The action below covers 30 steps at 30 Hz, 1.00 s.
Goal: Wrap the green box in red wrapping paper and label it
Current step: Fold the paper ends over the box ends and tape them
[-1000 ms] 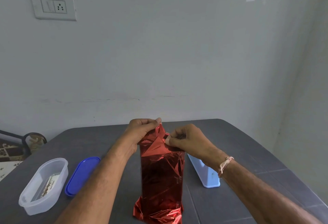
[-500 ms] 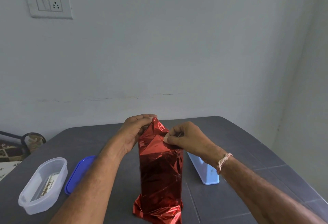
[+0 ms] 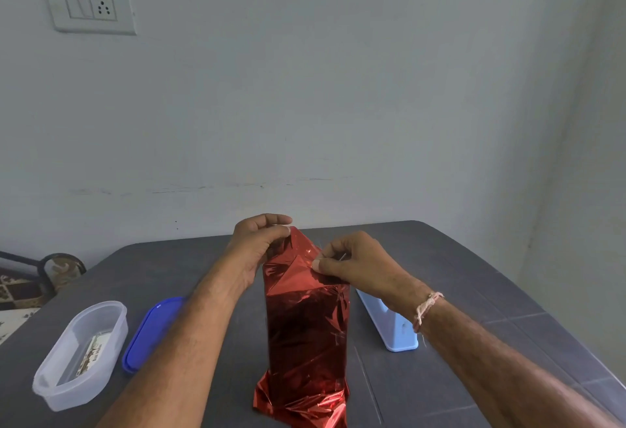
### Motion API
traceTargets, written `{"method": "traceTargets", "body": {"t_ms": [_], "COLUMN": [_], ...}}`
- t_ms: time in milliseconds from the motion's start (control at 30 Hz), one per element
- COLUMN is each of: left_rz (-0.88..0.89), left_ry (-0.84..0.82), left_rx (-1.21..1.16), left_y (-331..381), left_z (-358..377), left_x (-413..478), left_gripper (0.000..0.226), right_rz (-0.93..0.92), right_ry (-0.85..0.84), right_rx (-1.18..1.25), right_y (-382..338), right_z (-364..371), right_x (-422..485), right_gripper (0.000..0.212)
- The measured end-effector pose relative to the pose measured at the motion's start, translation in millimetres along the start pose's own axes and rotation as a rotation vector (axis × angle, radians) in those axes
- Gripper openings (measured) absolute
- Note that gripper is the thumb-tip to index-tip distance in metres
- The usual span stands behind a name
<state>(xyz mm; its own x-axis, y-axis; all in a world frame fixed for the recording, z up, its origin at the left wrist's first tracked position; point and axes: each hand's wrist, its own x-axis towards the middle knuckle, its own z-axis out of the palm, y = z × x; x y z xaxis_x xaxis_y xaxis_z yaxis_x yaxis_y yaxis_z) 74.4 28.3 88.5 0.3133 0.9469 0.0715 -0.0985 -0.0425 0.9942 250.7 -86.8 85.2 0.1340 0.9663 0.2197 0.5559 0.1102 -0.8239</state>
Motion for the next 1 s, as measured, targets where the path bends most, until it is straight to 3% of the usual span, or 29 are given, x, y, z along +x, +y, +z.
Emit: {"method": "traceTargets", "body": {"t_ms": [100,200,267,400,733,900,1000], "left_rz": [-0.034,-0.124,-0.142,-0.097,-0.179,-0.186,-0.186], "left_ry": [0.060,-0.164,-0.301,-0.349,-0.214,-0.165,-0.151], "left_rx": [-0.047,0.160,0.287,0.377,0.167,0.157,0.159], "left_y": [2,5,5,-2,-11,-12,-15], "left_z": [0,-6,-7,-7,-2,-2,-1], "left_x": [-2,-14,-24,-27,-36,-38,-39], "left_gripper": [0.020,0.061,0.069,0.063,0.039,0.037,0.035], "right_rz": [0.002,0.005,0.010,0.013,-0.012,0.014,0.023], "right_ry": [0.005,0.012,0.016,0.035,0.070,0.060,0.106], "right_rx": [0.009,0.008,0.008,-0.009,0.024,0.199,0.241], "right_y": [0,1,0,-1,6,4,5], "right_z": [0,1,2,3,10,-4,-17], "right_x": [0,0,0,-1,-2,-6,-13], "right_gripper": [0.009,0.009,0.009,0.007,0.003,0.017,0.011]}}
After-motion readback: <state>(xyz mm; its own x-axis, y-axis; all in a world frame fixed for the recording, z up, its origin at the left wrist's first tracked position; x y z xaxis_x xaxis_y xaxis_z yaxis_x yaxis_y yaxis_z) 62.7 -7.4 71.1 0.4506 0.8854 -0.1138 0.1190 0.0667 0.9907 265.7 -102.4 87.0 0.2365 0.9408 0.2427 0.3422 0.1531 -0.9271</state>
